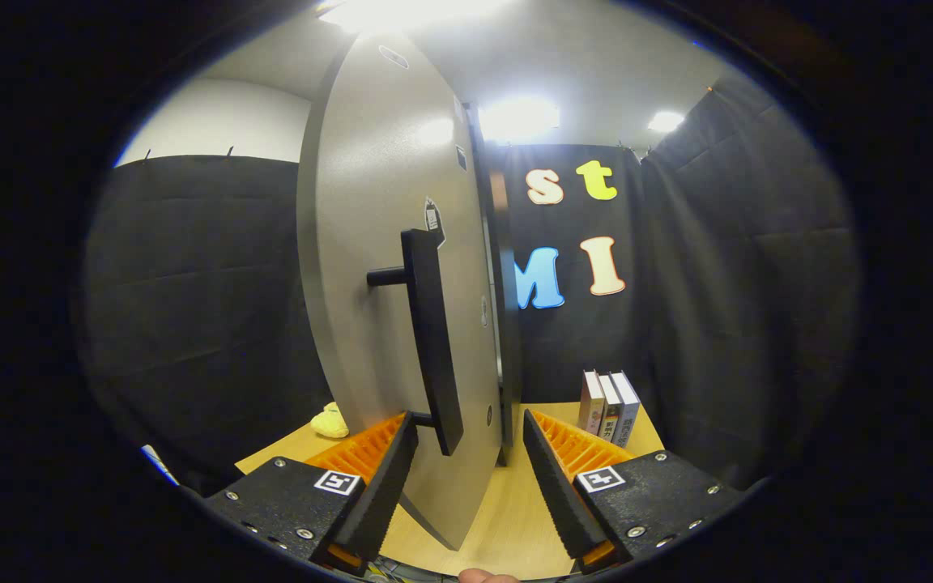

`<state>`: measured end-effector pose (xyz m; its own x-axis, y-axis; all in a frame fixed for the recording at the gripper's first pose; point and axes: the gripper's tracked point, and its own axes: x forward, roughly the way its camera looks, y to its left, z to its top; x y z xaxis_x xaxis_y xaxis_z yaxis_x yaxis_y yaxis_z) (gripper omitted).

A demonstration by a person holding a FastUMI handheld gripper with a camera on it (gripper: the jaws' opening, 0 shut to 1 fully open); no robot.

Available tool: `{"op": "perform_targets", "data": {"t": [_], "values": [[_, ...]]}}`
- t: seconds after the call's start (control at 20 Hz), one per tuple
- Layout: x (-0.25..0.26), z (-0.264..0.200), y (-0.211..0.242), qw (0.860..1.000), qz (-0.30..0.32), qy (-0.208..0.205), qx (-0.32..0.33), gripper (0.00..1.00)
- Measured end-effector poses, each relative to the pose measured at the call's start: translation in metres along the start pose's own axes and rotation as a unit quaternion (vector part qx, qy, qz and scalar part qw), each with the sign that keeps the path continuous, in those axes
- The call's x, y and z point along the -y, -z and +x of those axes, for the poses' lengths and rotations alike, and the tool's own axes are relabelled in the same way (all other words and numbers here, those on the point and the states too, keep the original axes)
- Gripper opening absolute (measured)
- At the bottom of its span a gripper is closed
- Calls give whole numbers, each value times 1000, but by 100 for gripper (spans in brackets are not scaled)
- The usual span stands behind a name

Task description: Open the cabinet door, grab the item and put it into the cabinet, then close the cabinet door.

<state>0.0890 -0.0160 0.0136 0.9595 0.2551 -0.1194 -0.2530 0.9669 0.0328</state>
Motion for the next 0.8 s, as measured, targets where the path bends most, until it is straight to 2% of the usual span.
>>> {"op": "perform_targets", "data": {"t": [0.05,0.2,0.4,0.55,0.8], "values": [[8,-2,-2,1000,-7,20,7,86],[31,-7,-3,995,-22,89,28,89],[25,-10,10,993,10,105,44,89],[28,-20,37,989,16,134,53,89],[29,-43,102,978,-47,190,77,89]]}}
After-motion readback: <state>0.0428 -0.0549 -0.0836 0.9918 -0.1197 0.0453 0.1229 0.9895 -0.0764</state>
